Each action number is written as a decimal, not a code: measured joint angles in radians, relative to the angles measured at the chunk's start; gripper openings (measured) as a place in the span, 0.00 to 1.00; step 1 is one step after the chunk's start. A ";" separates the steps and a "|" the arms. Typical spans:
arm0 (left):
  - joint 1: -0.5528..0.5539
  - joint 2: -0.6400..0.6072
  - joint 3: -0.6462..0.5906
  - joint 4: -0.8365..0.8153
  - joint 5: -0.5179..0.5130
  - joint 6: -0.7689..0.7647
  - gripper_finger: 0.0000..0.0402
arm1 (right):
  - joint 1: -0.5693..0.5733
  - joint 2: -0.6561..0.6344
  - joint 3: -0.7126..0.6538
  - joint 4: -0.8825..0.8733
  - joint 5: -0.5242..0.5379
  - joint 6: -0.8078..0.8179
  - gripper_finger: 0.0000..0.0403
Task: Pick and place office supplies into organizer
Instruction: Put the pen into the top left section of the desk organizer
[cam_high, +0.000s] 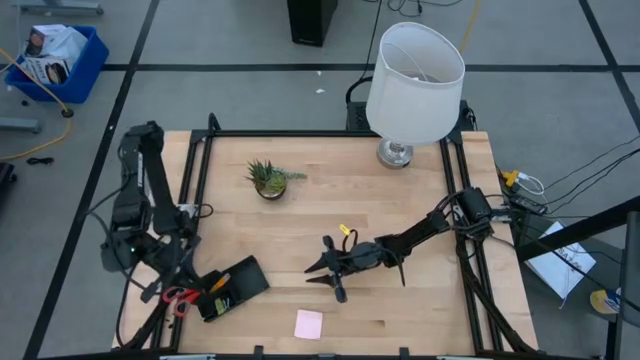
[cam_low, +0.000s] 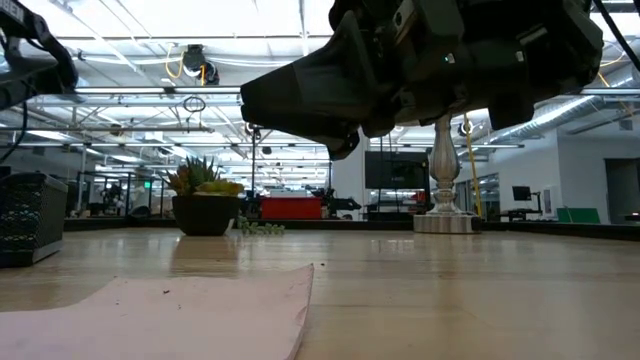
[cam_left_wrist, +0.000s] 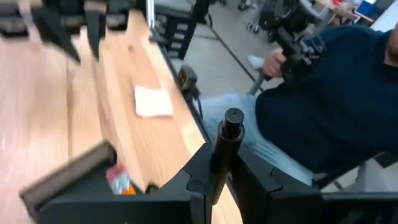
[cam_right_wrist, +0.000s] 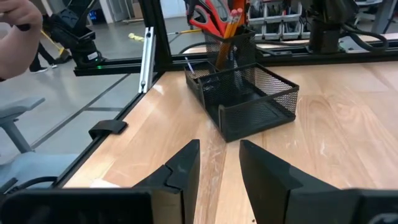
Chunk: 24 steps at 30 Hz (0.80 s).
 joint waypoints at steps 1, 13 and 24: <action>-0.010 -0.002 0.000 -0.023 0.000 -0.040 0.13 | 0.000 0.000 0.000 0.000 0.000 0.000 0.27; -0.079 -0.025 0.000 -0.107 0.029 -0.095 0.12 | 0.000 0.000 0.000 0.000 0.007 0.000 0.27; -0.104 -0.084 0.023 -0.317 0.051 -0.186 0.09 | 0.000 0.000 0.000 0.054 0.008 0.000 0.27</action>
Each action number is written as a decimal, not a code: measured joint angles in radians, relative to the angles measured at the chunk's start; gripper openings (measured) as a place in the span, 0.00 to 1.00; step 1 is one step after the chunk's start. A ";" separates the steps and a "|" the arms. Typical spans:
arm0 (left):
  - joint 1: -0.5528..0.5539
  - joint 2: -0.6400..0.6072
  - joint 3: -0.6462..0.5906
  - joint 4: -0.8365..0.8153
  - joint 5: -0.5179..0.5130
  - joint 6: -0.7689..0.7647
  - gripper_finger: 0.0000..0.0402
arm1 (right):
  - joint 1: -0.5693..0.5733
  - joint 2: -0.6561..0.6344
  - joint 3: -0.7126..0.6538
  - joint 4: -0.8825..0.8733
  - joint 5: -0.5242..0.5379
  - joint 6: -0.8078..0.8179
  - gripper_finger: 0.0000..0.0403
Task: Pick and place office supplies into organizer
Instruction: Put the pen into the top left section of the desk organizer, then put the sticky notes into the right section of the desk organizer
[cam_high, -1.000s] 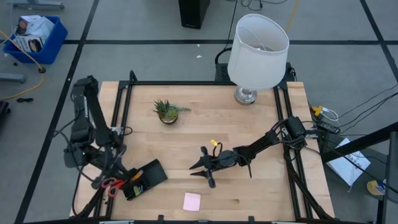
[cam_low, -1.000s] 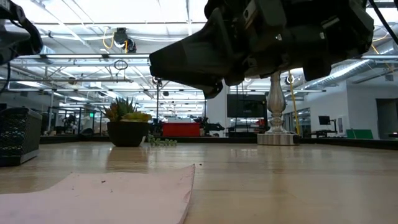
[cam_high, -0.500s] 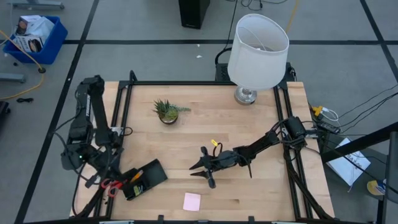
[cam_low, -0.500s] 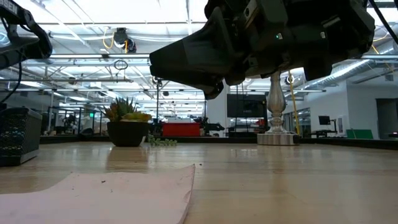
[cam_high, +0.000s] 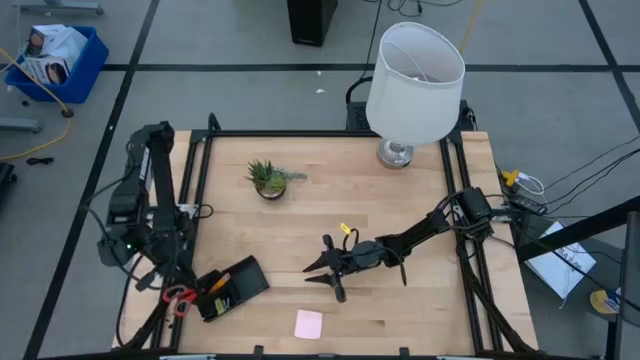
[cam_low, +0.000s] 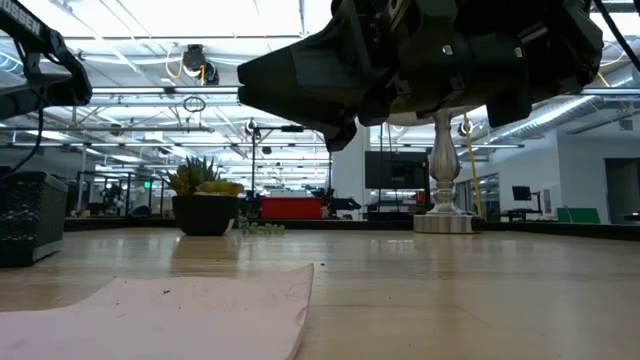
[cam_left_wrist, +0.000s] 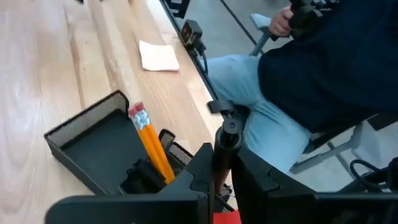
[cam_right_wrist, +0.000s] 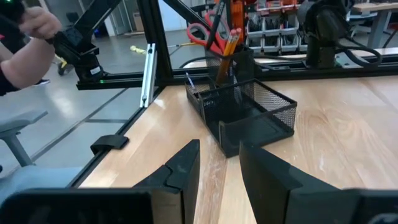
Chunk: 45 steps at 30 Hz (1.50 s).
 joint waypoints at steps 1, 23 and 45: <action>0.000 0.000 0.010 -0.003 0.000 0.013 0.09 | 0.000 0.000 0.000 -0.001 0.000 0.000 0.27; 0.050 0.028 0.024 -0.132 -0.045 -0.176 0.20 | 0.000 0.000 0.000 0.007 0.000 0.000 0.27; 0.125 0.033 0.024 -0.026 -0.336 -0.115 0.44 | 0.000 0.000 0.000 0.007 0.000 -0.002 0.27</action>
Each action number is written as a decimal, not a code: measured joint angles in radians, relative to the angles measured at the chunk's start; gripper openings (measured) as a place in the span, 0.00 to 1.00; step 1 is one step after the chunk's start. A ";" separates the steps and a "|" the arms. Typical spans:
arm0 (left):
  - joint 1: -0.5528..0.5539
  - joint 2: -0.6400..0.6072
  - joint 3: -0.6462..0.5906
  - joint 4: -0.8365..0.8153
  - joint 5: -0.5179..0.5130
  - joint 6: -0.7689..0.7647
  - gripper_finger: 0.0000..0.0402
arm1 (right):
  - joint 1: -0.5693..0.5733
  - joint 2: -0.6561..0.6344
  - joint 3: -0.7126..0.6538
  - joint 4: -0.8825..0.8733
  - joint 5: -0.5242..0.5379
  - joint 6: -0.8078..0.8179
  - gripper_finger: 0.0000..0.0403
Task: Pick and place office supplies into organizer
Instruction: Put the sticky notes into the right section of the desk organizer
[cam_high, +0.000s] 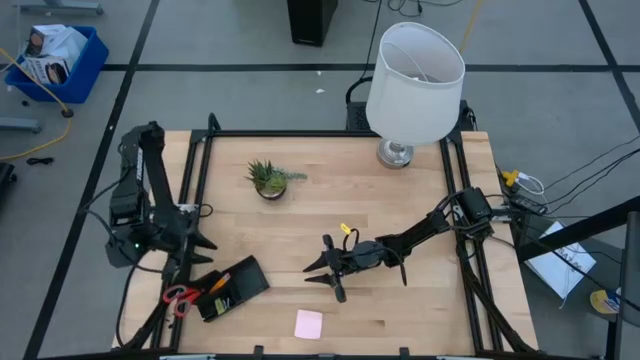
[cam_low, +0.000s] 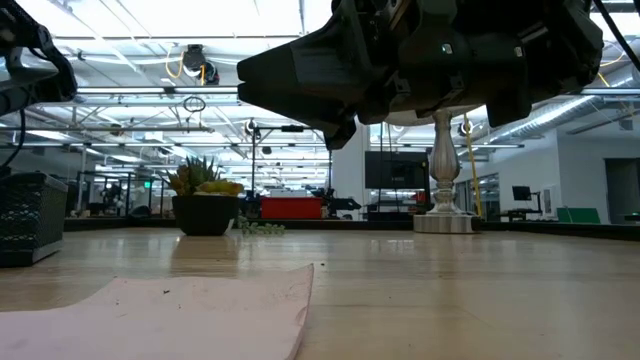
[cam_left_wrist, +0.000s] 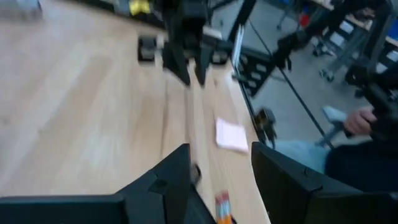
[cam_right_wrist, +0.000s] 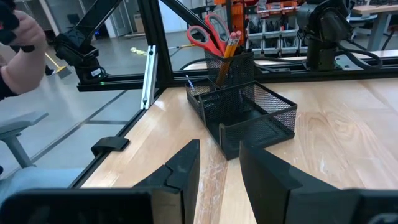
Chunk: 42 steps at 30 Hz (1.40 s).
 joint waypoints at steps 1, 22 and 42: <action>0.008 0.001 0.000 0.023 -0.019 0.039 0.44 | 0.000 0.000 0.000 0.000 0.000 -0.003 0.27; 0.344 0.387 -0.001 0.598 0.018 0.472 0.44 | 0.028 0.000 0.000 -0.229 -0.322 0.711 0.27; 0.399 0.533 -0.001 0.796 0.110 0.568 0.44 | 0.122 -0.001 0.145 -0.700 -0.187 1.106 0.27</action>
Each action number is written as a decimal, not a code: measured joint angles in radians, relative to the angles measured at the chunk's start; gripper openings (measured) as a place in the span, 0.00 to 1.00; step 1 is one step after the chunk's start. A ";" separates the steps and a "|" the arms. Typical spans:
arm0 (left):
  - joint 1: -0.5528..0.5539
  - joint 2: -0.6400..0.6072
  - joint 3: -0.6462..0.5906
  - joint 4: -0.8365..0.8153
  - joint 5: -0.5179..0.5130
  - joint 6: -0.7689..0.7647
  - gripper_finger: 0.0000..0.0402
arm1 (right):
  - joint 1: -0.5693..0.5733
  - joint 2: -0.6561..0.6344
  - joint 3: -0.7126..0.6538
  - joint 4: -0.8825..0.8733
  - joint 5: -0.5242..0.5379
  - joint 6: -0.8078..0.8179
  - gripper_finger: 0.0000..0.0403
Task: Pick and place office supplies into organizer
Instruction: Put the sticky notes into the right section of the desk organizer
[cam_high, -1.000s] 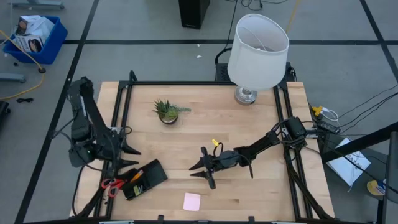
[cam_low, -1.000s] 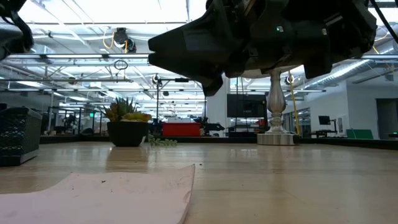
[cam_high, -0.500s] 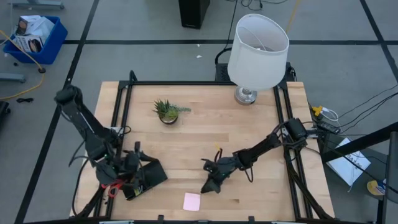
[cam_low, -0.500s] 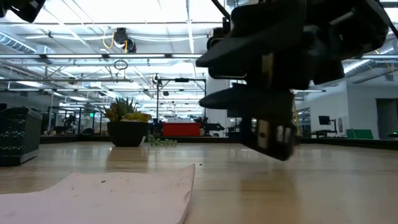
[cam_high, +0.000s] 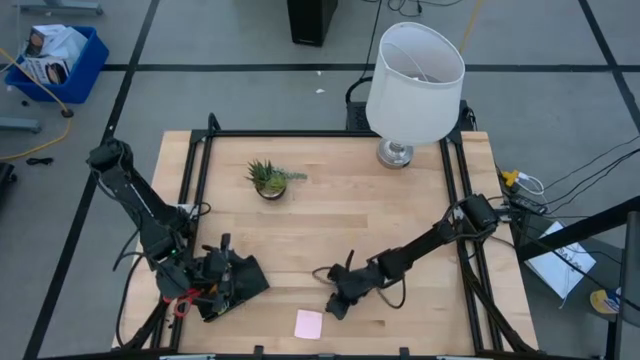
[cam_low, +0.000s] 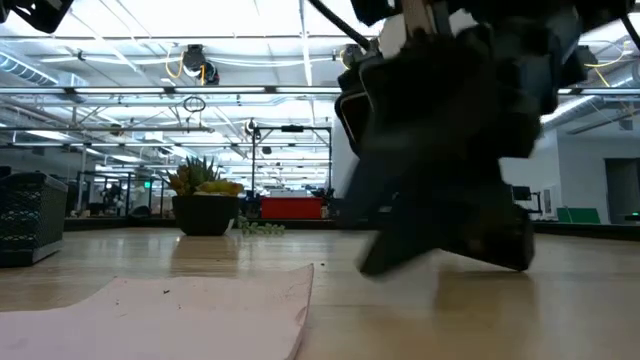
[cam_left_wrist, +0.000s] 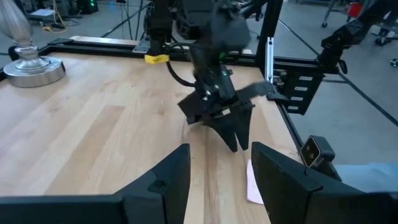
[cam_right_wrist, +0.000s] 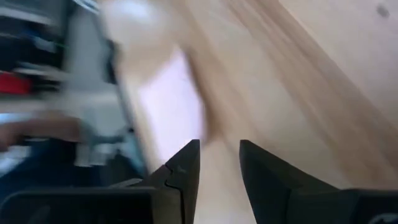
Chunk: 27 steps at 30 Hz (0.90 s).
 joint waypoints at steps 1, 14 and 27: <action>0.000 0.000 0.000 0.001 0.000 0.000 0.44 | 0.003 0.001 0.026 -0.073 0.002 -0.010 0.26; -0.001 0.000 0.000 0.005 0.019 0.001 0.44 | 0.010 0.021 0.090 -0.141 0.029 -0.030 0.19; -0.001 0.000 0.000 -0.001 0.020 0.000 0.44 | 0.033 0.071 0.093 0.030 0.006 0.003 0.19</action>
